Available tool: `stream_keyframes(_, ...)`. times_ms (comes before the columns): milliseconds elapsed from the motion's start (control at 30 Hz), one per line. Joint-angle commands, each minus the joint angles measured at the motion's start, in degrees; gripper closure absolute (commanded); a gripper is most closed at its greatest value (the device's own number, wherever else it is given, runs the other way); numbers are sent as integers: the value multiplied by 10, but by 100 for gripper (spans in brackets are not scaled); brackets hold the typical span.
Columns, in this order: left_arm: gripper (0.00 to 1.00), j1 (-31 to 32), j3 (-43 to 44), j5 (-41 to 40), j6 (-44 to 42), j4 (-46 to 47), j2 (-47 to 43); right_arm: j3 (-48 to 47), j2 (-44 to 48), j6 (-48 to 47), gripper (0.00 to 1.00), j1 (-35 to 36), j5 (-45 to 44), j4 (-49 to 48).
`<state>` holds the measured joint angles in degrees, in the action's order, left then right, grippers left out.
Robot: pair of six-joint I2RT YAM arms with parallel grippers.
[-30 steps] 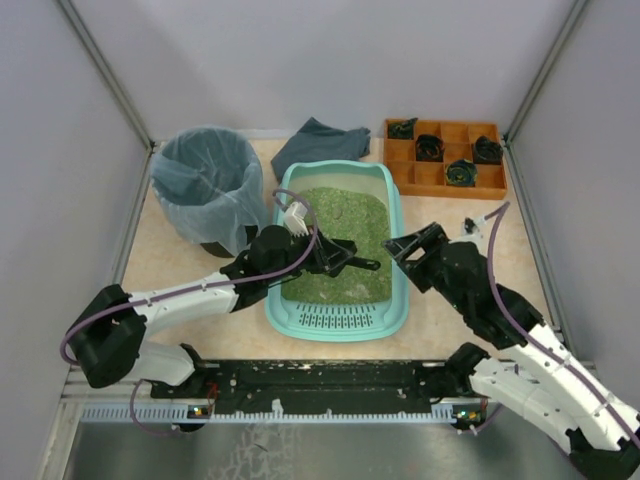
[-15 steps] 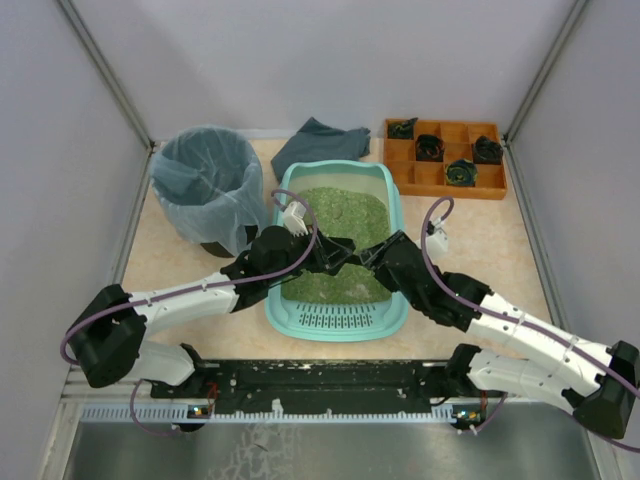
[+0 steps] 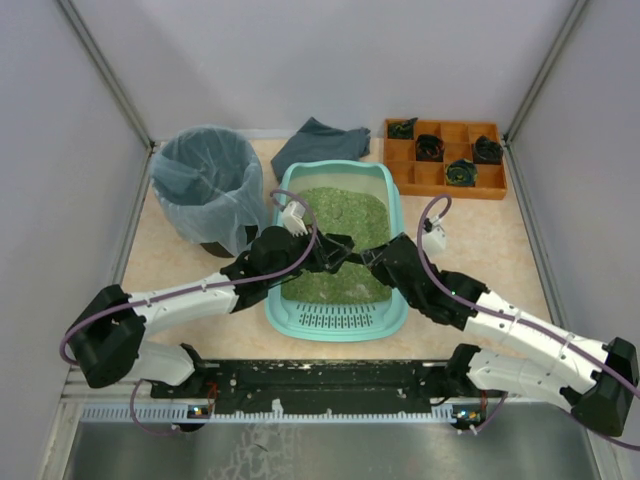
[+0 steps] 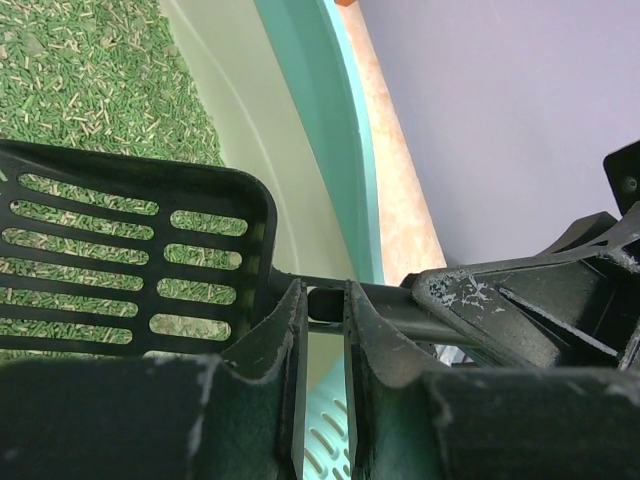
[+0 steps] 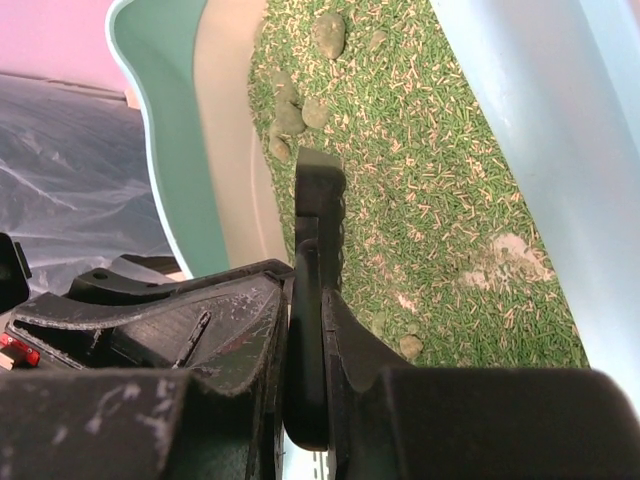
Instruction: Clean the litter box
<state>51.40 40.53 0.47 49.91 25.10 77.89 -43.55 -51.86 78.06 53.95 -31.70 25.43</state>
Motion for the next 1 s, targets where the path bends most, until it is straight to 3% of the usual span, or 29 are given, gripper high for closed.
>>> stream_keyframes(0,79,3,-6,-5,-9,15,-19,-19,3,-19,100,6,4,-43)
stream_keyframes(167,34,2,-10,-11,-50,0,-51,-49,8,-59,100,6,-31,6)
stream_keyframes(233,26,-1,-20,-16,-86,-1,-77,-67,14,-89,100,6,-48,34)
stream_keyframes(400,22,-38,-3,52,-215,-58,-135,-120,31,-201,100,4,-43,90)
stream_keyframes(533,22,-40,49,81,-379,-148,-139,-170,17,-271,100,1,-9,133)
stream_keyframes(633,22,-40,35,103,-463,-123,-160,-197,5,-314,100,-2,16,151)
stream_keyframes(800,22,-39,-34,177,-595,12,-212,-231,-13,-370,100,-13,46,160)
stream_keyframes(967,28,-38,-30,286,-711,22,-201,-269,-35,-407,100,-31,81,170)
